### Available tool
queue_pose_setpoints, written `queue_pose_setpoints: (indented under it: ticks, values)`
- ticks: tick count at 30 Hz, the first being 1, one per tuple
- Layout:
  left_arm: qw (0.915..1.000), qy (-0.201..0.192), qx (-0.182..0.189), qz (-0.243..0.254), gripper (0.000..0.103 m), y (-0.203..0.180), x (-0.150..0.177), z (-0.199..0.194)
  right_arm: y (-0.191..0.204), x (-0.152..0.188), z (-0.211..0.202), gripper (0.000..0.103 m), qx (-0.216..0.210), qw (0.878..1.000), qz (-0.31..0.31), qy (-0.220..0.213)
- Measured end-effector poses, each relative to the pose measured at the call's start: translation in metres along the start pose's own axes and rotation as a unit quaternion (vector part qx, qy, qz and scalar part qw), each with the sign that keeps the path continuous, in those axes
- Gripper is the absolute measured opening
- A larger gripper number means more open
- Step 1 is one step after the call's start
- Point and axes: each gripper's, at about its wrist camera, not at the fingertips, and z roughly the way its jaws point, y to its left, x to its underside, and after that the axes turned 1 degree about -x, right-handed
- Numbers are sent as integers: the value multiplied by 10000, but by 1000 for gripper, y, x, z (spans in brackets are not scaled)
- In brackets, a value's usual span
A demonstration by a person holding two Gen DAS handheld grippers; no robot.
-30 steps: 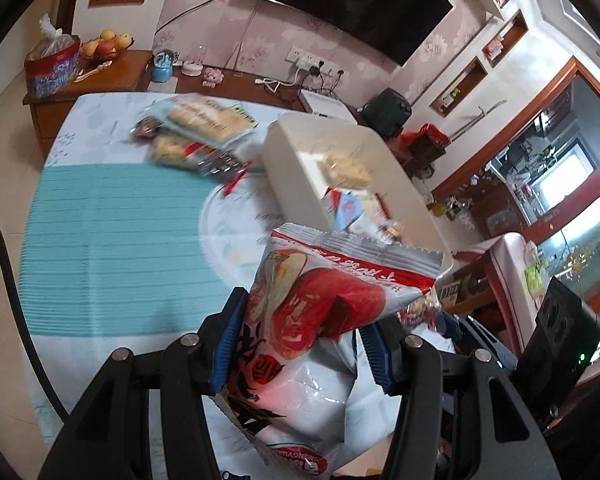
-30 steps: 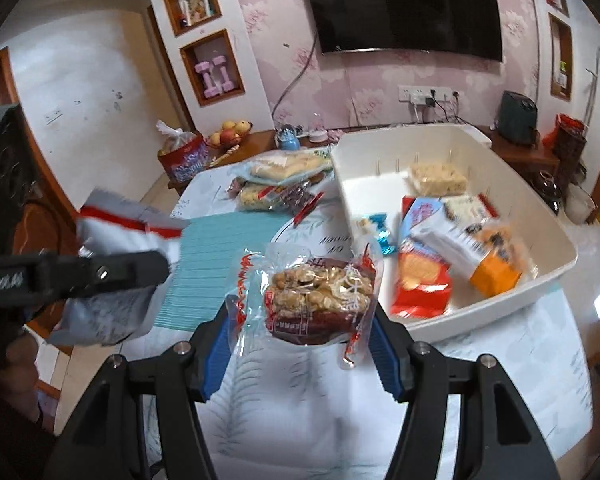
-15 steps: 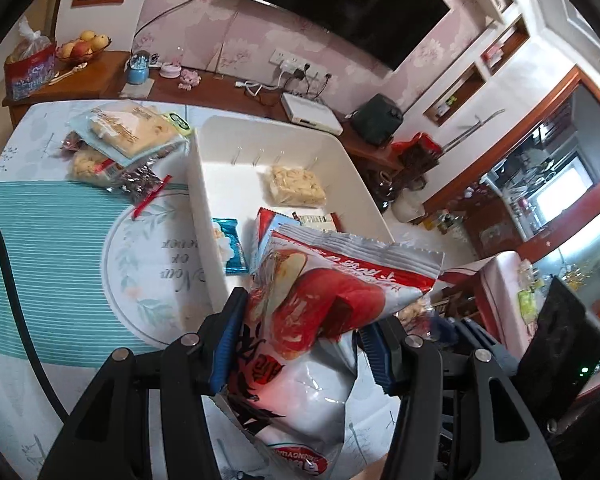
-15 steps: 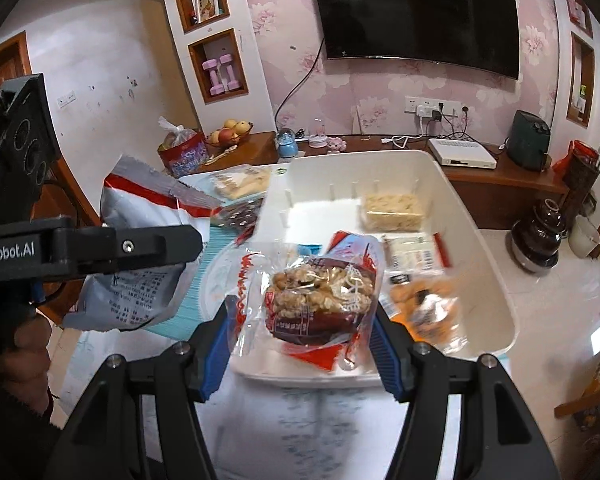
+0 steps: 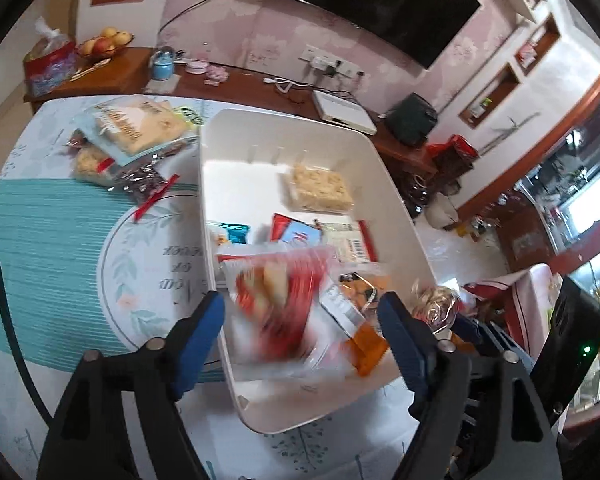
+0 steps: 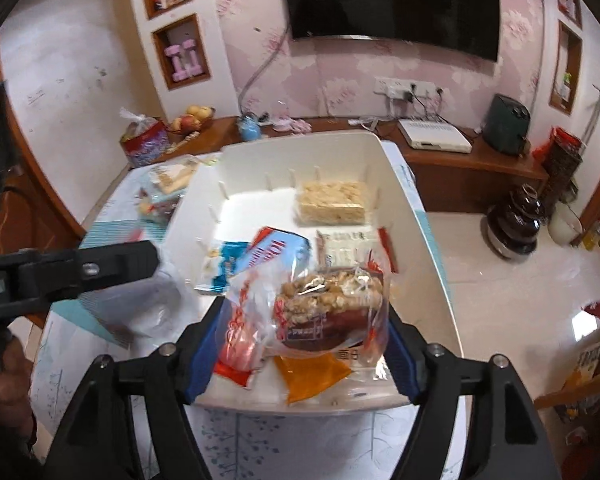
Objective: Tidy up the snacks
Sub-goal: 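Open both grippers to drop the apple-chip bag and nut bag into the tray, then move both tools toward the large clear bread bag and nearby snacks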
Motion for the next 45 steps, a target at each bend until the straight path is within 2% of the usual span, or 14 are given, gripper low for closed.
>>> queue_pose_setpoints:
  ticks: [3, 8, 14, 23, 28, 32, 39, 42, 45]
  values:
    - [9999, -26, -93, -92, 81, 7, -2, -1, -4, 1, 8, 75, -69, 9999, 80, 135]
    - [9994, -158, -274, -156, 83, 18, -10, -8, -4, -2, 8, 80, -170, 9998, 67, 73]
    - [9979, -413, -373, -320, 83, 34, -27, -19, 1, -17, 8, 81, -259, 9996, -66, 16]
    - [9902, -701, -784, -920, 86, 94, -52, -24, 21, -52, 17, 81, -415, 9979, -496, -62]
    - [9841, -622, -1053, -1292, 86, 133, -62, -15, 40, -75, 24, 81, -616, 9957, -690, 9]
    - [9832, -537, -1170, -1295, 86, 157, -67, -2, 59, -101, 34, 81, -787, 9932, -855, 27]
    - [9859, -365, -1205, -1103, 86, 180, -74, 23, 106, -146, 54, 81, -925, 9822, -1632, -121]
    - [9869, -312, -1209, -1021, 86, 188, -74, 36, 134, -157, 66, 81, -981, 9724, -2114, -34]
    - [9875, -323, -1179, -993, 86, 196, -71, 48, 163, -160, 78, 81, -861, 9598, -2672, 62]
